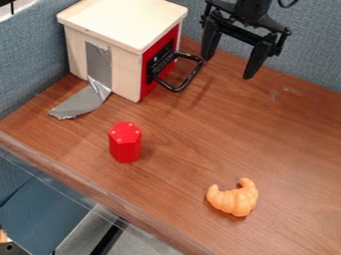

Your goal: Open the drawer

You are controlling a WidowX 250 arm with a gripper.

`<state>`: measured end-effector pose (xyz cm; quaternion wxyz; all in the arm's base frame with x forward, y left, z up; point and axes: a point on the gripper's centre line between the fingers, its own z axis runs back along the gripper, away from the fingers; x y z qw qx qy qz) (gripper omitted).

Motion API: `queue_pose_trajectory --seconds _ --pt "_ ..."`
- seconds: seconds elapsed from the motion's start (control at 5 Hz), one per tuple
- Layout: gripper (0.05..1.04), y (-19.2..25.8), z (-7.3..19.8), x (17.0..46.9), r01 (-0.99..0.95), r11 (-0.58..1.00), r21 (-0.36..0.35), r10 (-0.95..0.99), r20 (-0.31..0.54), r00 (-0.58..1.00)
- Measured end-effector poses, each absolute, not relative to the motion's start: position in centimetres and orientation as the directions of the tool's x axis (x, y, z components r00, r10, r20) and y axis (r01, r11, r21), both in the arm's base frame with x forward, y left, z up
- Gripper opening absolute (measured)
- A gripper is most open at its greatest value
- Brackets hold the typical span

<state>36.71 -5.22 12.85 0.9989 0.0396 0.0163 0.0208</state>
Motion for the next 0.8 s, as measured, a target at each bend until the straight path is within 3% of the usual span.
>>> queue_pose_trajectory --seconds 0.2,0.8 --pt "0.999 -5.1 11.4 36.6 -0.037 0.995 0.088 0.043 -0.070 0.997" --pt "0.999 -2.9 8.2 36.1 0.015 0.997 0.077 -0.008 -0.081 0.997"
